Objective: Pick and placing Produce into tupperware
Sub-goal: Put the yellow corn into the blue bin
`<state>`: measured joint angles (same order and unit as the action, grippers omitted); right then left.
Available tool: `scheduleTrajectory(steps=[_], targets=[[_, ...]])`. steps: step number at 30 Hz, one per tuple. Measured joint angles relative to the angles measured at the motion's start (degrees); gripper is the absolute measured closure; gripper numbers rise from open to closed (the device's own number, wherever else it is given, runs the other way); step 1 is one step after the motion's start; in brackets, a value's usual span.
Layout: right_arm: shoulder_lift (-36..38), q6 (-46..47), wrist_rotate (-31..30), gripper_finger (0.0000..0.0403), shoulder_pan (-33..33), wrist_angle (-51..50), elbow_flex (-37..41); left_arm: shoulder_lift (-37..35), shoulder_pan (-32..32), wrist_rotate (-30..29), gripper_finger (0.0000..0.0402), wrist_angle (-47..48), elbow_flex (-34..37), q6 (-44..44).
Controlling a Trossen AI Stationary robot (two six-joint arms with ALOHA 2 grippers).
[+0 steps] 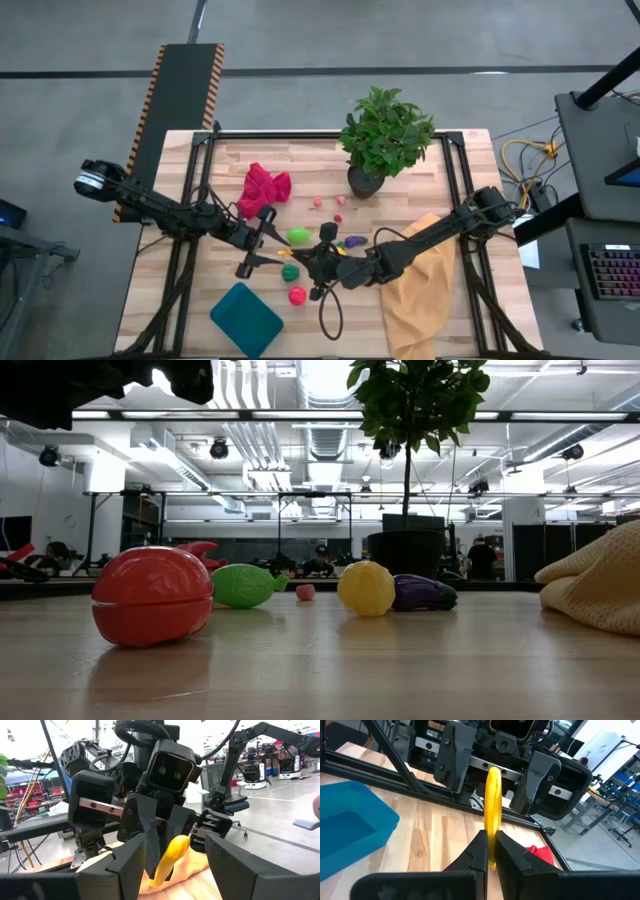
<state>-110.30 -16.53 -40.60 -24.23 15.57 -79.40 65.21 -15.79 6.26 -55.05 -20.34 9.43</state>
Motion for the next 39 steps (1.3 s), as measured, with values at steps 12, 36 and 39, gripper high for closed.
scheduleTrajectory(steps=[12, 36, 39], targets=[[0.0, -0.1, 0.0, 0.0386, 0.0, 0.8, 0.0, 0.0, 0.0, -1.8, 0.0211, 0.1, 0.0, 0.1], [0.0, -1.1, 0.0, 0.0385, 0.0, 1.8, 0.0, -0.1, 0.0, -2.1, 0.0395, 0.1, -0.2, 3.0], [0.0, -1.1, 0.0, 0.0385, 0.0, 2.0, 0.0, -0.1, 0.0, -2.1, 0.0399, 0.1, -0.3, 3.0]])
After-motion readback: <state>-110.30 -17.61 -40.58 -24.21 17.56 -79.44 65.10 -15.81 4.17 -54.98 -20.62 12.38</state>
